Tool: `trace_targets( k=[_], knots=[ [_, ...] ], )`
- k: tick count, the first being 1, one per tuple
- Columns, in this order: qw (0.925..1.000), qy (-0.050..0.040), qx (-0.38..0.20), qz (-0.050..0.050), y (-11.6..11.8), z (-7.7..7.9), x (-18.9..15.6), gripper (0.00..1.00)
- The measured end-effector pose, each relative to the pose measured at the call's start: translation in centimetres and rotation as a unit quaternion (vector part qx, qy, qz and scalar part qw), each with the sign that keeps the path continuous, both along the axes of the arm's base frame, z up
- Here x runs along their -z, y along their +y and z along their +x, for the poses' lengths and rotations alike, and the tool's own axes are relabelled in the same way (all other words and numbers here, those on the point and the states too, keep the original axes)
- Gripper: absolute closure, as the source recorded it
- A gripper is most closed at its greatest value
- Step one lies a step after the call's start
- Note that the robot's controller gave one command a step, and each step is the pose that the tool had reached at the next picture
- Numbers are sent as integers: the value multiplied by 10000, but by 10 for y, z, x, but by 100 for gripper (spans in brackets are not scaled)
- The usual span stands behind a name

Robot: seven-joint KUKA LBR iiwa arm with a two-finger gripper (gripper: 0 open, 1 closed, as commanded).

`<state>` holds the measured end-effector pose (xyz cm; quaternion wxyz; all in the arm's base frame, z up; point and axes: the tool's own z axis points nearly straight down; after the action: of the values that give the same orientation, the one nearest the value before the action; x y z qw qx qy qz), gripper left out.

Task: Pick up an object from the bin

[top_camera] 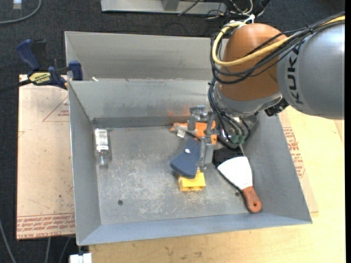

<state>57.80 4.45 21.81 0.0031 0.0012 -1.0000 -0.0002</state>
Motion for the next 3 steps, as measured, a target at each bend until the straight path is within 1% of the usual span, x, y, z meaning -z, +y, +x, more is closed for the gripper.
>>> trace_targets(
  k=[1,2,3],
  knots=[
    [10000,-39,6,3,0,1,-5,0],
    [9999,-65,138,8,-6,-8,40,0],
    [10000,-51,20,4,-7,-14,89,0]
  ],
)
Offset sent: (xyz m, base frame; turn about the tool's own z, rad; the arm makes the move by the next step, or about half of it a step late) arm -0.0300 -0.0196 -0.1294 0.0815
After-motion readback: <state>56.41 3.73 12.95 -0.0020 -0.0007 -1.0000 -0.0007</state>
